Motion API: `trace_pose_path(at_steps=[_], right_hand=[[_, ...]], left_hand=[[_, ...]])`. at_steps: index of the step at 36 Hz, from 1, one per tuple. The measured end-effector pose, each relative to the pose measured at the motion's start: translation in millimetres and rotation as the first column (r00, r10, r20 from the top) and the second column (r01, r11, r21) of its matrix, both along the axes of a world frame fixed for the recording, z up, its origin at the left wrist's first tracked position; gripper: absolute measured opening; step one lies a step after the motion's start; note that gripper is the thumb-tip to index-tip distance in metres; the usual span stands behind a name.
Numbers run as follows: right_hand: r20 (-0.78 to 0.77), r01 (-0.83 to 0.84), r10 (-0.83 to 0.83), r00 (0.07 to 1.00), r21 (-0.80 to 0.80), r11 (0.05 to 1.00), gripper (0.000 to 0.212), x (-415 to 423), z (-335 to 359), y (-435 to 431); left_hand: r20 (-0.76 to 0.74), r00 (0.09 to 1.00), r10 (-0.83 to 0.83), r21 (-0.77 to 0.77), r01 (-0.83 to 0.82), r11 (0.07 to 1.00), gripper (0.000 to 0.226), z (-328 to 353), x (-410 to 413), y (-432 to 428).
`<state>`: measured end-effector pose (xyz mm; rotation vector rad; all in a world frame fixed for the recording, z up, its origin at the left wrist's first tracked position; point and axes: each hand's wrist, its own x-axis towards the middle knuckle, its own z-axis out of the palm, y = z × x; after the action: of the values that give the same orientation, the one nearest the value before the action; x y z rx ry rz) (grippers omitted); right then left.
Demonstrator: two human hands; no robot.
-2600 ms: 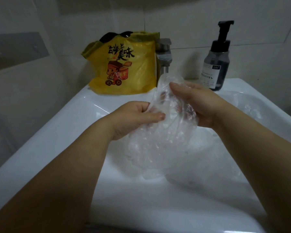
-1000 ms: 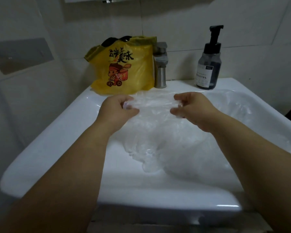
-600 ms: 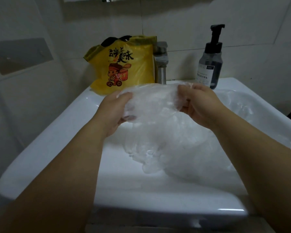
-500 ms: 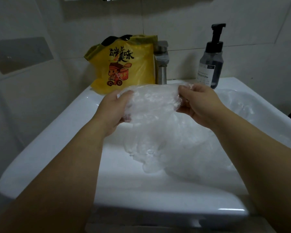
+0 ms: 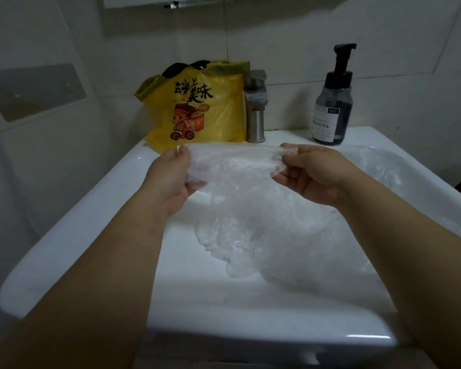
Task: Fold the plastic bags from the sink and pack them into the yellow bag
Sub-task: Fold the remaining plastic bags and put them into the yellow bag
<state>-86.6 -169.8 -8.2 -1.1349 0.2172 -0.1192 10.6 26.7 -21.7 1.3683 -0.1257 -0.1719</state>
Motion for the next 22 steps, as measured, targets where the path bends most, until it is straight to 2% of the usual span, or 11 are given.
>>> trace_pose_path(at_steps=[2,4,8,11,12,15,17,19,20,22], right_hand=[[-0.042,-0.039,0.038,0.998,-0.022,0.999,0.041,-1,0,-1],[-0.088,-0.102,0.094,0.992,-0.088,0.991,0.052,-2,0,-4],[-0.111,-0.116,0.091,0.990,-0.247,0.962,0.057,0,-2,-8],[-0.179,-0.150,0.070,0.981,-0.484,0.862,0.075,1,-5,-6],[-0.214,-0.200,0.099,0.972,-0.529,0.825,0.068,0,-5,-5],[-0.262,-0.292,0.168,0.951,-0.567,0.770,0.021,-3,-6,-1],[-0.227,-0.261,0.158,0.961,-0.551,0.793,0.013,-2,-6,0],[-0.157,-0.194,0.129,0.979,-0.529,0.826,0.010,-1,-6,2],[-0.124,-0.162,0.114,0.986,-0.519,0.839,0.009,0,-6,2],[-0.076,-0.116,0.090,0.993,-0.505,0.855,0.010,1,-6,3]], left_hand=[[0.079,0.993,0.088,0.122,-0.097,0.988,0.022,-4,1,0],[0.154,0.979,0.136,0.178,-0.163,0.970,0.024,-5,2,1],[0.226,0.971,0.081,0.209,-0.130,0.969,0.025,-5,1,0],[0.297,0.954,0.023,0.273,-0.108,0.956,0.024,-7,-2,-5],[0.308,0.951,0.011,0.279,-0.101,0.955,0.026,-7,-4,-6],[0.241,0.970,0.013,0.233,-0.071,0.970,0.035,-4,-5,-6],[0.120,0.992,-0.050,0.120,0.035,0.992,0.058,2,-6,-2],[0.010,0.982,-0.186,0.031,0.186,0.982,0.079,5,-8,0],[-0.019,0.972,-0.234,0.035,0.234,0.972,0.076,5,-9,0],[-0.044,0.960,-0.275,0.100,0.278,0.955,0.056,2,-10,-1]])
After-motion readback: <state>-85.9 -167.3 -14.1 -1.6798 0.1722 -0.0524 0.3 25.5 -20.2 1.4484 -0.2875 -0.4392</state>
